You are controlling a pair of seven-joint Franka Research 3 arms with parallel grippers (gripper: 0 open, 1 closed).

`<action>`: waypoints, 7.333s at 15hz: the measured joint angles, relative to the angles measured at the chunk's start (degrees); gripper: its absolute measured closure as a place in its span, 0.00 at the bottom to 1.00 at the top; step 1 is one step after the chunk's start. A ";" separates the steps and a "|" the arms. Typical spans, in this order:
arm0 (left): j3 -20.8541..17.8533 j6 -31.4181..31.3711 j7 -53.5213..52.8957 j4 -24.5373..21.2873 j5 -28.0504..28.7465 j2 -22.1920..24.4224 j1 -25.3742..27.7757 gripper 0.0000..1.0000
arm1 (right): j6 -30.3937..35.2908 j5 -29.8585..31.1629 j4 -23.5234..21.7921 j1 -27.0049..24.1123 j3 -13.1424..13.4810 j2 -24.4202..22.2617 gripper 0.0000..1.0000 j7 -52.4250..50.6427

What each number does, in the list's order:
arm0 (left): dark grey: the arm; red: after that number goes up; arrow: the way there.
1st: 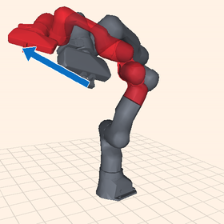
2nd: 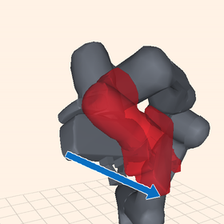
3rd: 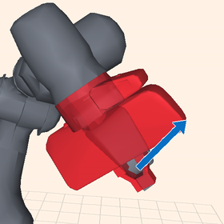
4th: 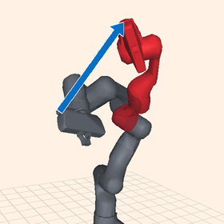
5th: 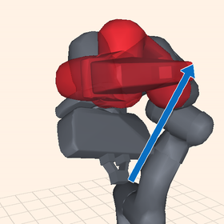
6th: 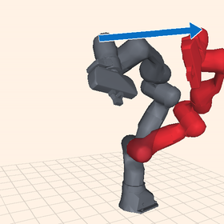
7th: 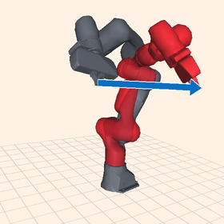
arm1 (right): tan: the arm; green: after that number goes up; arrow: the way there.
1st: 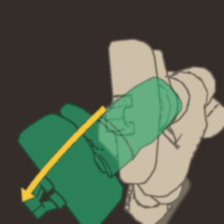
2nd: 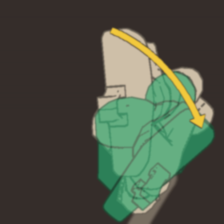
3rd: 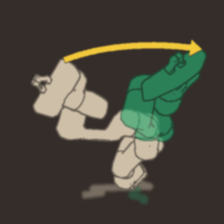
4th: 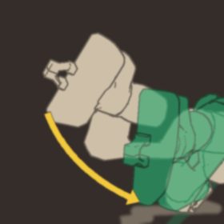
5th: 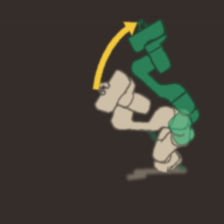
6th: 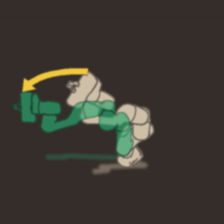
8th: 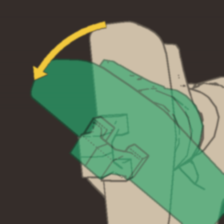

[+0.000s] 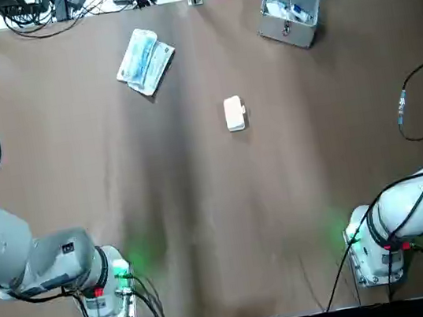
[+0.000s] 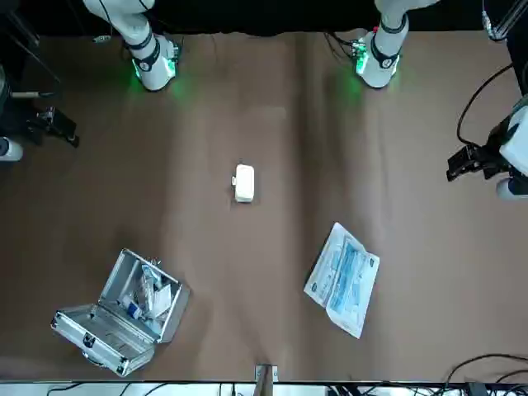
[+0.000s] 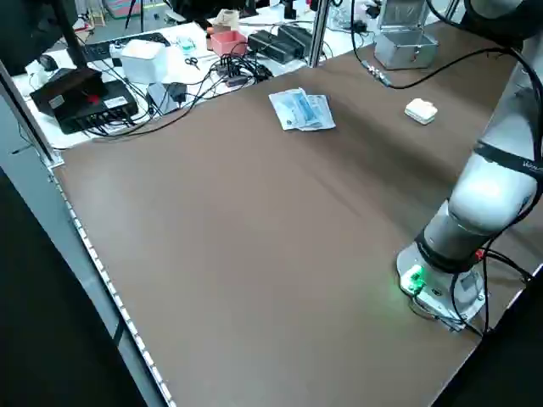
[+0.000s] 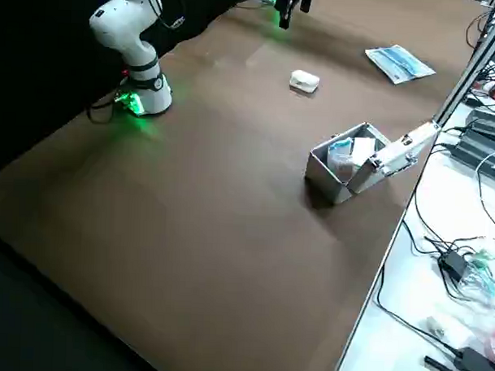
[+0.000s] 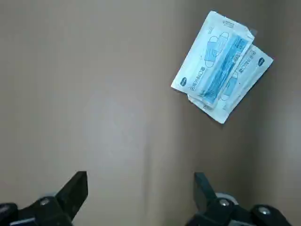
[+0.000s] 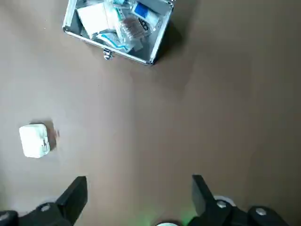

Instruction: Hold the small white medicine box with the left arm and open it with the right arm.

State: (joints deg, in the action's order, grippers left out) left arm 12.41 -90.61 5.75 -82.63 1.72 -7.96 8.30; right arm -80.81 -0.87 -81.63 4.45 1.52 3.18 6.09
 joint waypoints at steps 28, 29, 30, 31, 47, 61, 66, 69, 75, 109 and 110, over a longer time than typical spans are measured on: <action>5.60 -1.72 -4.23 1.24 -6.98 -6.99 -2.31 0.00 | -4.80 -0.05 -2.23 -0.91 0.07 0.81 0.02 0.01; 5.60 -2.53 -6.67 1.24 -7.82 -7.71 -2.33 0.00 | -5.44 -0.06 -2.95 -0.77 0.00 1.22 0.02 0.01; 5.65 -3.55 -9.10 1.24 -8.50 -8.43 -2.35 0.00 | -6.35 -0.06 -3.78 -0.49 -0.07 1.65 0.02 0.01; 5.83 -4.62 -11.50 1.24 -9.22 -9.19 -2.35 0.00 | -7.29 -0.06 -4.64 -0.15 -0.15 2.04 0.02 0.01; 6.77 -7.81 -67.10 0.54 -44.40 -24.80 0.40 0.00 | -21.22 -13.12 -26.23 7.74 -0.67 3.56 0.21 -0.04; 10.41 -7.63 -117.62 -3.95 -58.13 -40.61 -0.92 0.00 | -29.26 -21.97 -26.99 12.92 -0.71 11.25 0.20 -6.91; 12.12 -7.36 -133.46 -5.18 -58.24 -44.09 -3.38 0.00 | -31.27 -28.64 -27.07 13.12 -0.71 15.47 0.18 -13.16; 12.27 -7.75 -135.03 -6.33 -58.40 -44.57 -4.86 0.00 | -31.69 -29.46 -27.06 13.13 -0.71 16.70 0.19 -14.67; 12.32 -16.67 -135.50 -6.56 -62.63 -46.82 -9.67 0.00 | -36.08 -34.42 -29.61 14.73 -0.80 18.99 0.36 -16.86; 12.10 -32.65 -140.53 2.82 -70.31 -58.14 -25.19 0.42 | -40.09 -50.31 -30.63 21.61 -0.87 29.34 0.99 -20.29; 12.09 -32.89 -140.56 2.90 -70.57 -58.15 -25.20 0.44 | -40.10 -51.13 -30.58 22.00 -0.87 29.48 0.99 -20.32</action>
State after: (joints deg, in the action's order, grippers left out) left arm 24.50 -123.50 -134.82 -79.74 -68.84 -66.11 -16.90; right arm -120.91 -52.01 -112.22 26.45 0.65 32.66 -14.22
